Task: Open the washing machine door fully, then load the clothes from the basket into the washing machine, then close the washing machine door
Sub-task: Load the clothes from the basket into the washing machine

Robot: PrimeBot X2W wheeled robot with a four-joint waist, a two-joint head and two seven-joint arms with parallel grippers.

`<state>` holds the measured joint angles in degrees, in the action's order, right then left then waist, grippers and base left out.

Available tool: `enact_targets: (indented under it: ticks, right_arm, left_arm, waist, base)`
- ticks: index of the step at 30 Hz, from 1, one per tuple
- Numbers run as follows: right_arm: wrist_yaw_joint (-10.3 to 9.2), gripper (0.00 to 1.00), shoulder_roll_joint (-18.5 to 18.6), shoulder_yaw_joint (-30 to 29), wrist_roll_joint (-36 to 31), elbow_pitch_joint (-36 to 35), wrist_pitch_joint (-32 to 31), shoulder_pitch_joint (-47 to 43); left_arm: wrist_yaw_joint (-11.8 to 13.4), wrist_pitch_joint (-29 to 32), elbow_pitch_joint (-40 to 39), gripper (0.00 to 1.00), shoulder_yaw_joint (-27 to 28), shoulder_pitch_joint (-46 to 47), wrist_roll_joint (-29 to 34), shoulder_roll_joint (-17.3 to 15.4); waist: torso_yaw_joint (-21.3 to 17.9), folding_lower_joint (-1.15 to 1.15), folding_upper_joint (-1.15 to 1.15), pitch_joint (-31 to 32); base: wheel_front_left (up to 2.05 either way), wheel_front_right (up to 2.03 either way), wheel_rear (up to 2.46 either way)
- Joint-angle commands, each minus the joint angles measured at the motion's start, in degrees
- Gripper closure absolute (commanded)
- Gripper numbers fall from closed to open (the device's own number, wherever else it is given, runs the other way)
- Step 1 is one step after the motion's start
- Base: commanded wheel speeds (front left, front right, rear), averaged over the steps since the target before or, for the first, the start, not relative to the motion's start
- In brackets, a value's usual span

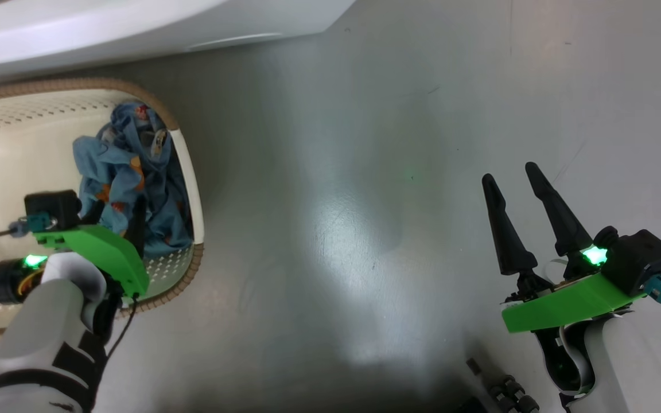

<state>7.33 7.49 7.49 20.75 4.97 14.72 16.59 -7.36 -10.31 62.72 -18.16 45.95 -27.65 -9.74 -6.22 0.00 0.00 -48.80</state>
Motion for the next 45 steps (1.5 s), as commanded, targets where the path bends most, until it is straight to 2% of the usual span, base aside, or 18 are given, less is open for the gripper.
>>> enact_targets:
  ticks: [1, 6, 15, 24, 30, 31, 32, 33, 34, 41, 45]
  right_arm:
    - [0.16, 0.0, 0.04, 1.12, -0.41, -1.32, 0.28, -1.22]
    - [0.16, 0.0, -0.01, 0.76, -0.46, -1.64, 0.28, -1.39]
    - [0.16, 0.0, 0.17, 0.0, -0.66, -2.89, 0.28, -1.77]
    - [0.16, 0.0, -0.33, 0.12, -0.74, -3.45, 0.28, -2.16]
    - [0.16, 0.0, -0.44, 0.3, -0.69, -3.48, 0.28, -2.53]
    - [0.16, 0.0, -0.44, 0.33, -0.68, -3.47, 0.28, -2.55]
    - [0.16, 0.0, -0.42, 0.35, -0.68, -3.45, 0.28, -2.59]
    - [0.16, 0.0, -0.4, 0.37, -0.69, -3.43, 0.28, -2.62]
    - [0.16, 0.0, -0.38, 0.35, -0.7, -3.43, 0.28, -2.65]
    - [0.16, 0.0, -0.2, -0.52, -0.74, -3.91, 0.28, -2.28]
    - [0.16, 0.0, 0.11, -1.19, -0.86, -4.03, 0.28, -1.69]
  left_arm:
    - [-0.12, 0.27, 0.54, 0.0, 0.02, -0.04, -0.81, -2.78]
    - [-0.13, 0.92, 2.67, 0.0, -2.86, 2.76, -1.32, -4.3]
    - [-0.13, 2.82, 4.28, 0.0, -6.64, 7.37, -3.81, -4.73]
    - [-0.13, 4.37, 7.34, 0.0, -8.28, 12.57, -4.91, -6.26]
    - [-0.13, 7.22, 8.5, 0.0, -9.29, 14.06, -5.66, -5.93]
    - [-0.13, 7.92, 8.61, 0.18, -9.53, 14.18, -5.92, -5.87]
    - [-0.13, 8.61, 8.73, 0.56, -9.85, 14.27, -6.07, -5.85]
    - [-0.13, 9.11, 8.79, 0.83, -10.2, 14.34, -6.2, -5.75]
    - [-0.13, 9.5, 8.83, 1.0, -10.41, 14.39, -6.45, -5.62]
    - [-0.13, 6.87, 8.66, 1.0, -11.12, 13.93, -7.98, -5.05]
    - [-0.13, 3.18, 8.12, 1.0, -12.27, 12.25, -8.07, -4.91]
  waist:
    - [-0.09, 0.0, 0.0, -0.68]
    - [-0.46, 0.0, 0.0, -2.86]
    - [-0.34, 0.0, 0.0, -6.74]
    - [-1.4, 0.0, 0.0, -9.65]
    - [-2.04, 0.0, 0.0, -9.7]
    - [-2.16, 0.0, 0.0, -9.66]
    - [-2.25, 0.0, 0.0, -9.58]
    - [-2.31, 0.0, 0.0, -9.52]
    - [-2.35, 0.0, 0.0, -9.47]
    - [-2.03, 0.0, 0.0, -8.87]
    - [-1.19, 0.0, 0.0, -7.09]
  base:
    - [0.0, 0.0, 0.0]
    - [0.0, 0.0, 0.0]
    - [0.0, 0.0, 0.0]
    - [0.0, 0.0, 0.0]
    - [0.0, 0.0, 0.0]
    - [0.0, 0.0, 0.0]
    - [0.0, 0.0, 0.0]
    - [0.0, 0.0, 0.0]
    - [0.0, 0.0, 0.0]
    - [0.0, 0.0, 0.0]
    - [0.0, 0.0, 0.0]
